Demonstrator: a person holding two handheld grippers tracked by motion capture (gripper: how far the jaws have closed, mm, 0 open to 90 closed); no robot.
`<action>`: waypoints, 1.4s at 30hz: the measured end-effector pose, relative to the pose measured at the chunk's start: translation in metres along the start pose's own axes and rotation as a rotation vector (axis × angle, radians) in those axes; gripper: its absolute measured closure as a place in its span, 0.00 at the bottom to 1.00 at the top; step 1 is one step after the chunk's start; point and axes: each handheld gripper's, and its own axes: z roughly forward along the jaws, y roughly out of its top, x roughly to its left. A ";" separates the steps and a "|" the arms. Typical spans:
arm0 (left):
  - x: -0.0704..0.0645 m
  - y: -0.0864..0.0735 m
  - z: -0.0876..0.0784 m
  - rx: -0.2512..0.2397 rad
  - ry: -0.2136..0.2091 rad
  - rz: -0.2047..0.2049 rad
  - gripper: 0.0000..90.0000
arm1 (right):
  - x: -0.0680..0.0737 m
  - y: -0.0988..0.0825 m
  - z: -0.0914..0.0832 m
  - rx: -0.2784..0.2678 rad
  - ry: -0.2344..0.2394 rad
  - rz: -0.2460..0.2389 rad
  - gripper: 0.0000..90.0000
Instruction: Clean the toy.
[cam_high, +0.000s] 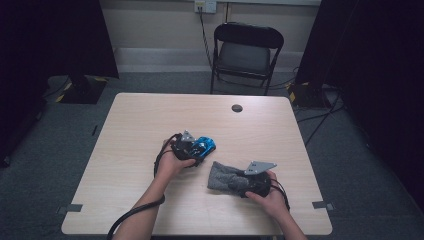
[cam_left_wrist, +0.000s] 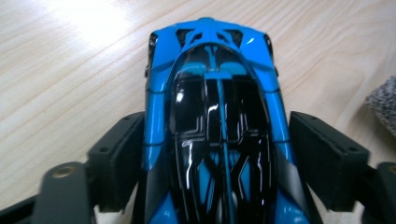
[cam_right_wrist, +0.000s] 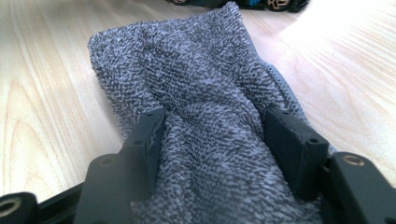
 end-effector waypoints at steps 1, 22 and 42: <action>0.000 0.000 0.000 0.001 -0.003 0.000 0.28 | 0.000 0.000 0.000 0.000 0.000 0.000 0.44; -0.003 -0.004 -0.009 0.033 0.024 0.000 0.29 | 0.000 0.000 0.000 0.000 0.000 0.002 0.44; -0.003 0.013 -0.005 0.055 0.004 -0.017 0.24 | -0.001 0.000 0.000 0.002 0.003 0.005 0.44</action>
